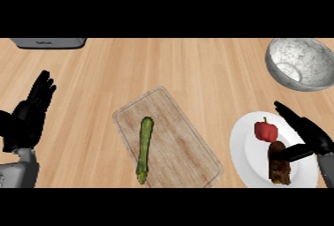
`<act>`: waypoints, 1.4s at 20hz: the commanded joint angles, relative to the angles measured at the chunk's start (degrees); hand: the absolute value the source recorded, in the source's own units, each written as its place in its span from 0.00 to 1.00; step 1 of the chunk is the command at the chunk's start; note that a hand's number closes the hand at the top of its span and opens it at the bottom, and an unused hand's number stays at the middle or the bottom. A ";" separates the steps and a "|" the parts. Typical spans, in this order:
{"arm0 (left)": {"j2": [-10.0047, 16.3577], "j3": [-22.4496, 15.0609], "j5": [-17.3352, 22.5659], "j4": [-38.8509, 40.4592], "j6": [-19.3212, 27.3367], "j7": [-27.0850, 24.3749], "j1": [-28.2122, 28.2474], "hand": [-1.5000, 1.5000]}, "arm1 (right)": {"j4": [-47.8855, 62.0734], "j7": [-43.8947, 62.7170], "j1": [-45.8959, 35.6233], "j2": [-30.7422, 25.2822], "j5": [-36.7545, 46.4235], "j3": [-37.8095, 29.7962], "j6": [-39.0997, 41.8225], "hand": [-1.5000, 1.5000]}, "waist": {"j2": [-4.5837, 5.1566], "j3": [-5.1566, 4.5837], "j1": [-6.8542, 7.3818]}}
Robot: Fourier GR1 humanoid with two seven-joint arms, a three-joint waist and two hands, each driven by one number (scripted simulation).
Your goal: Pick the bell pepper from the plate and place it in the bowl
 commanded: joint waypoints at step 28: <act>-2.09 -1.39 -1.90 0.21 -2.16 2.86 -5.12 0.50 | 8.24 19.50 -24.17 0.57 29.31 14.17 -21.70 1.00 | 0.69 -0.01 4.42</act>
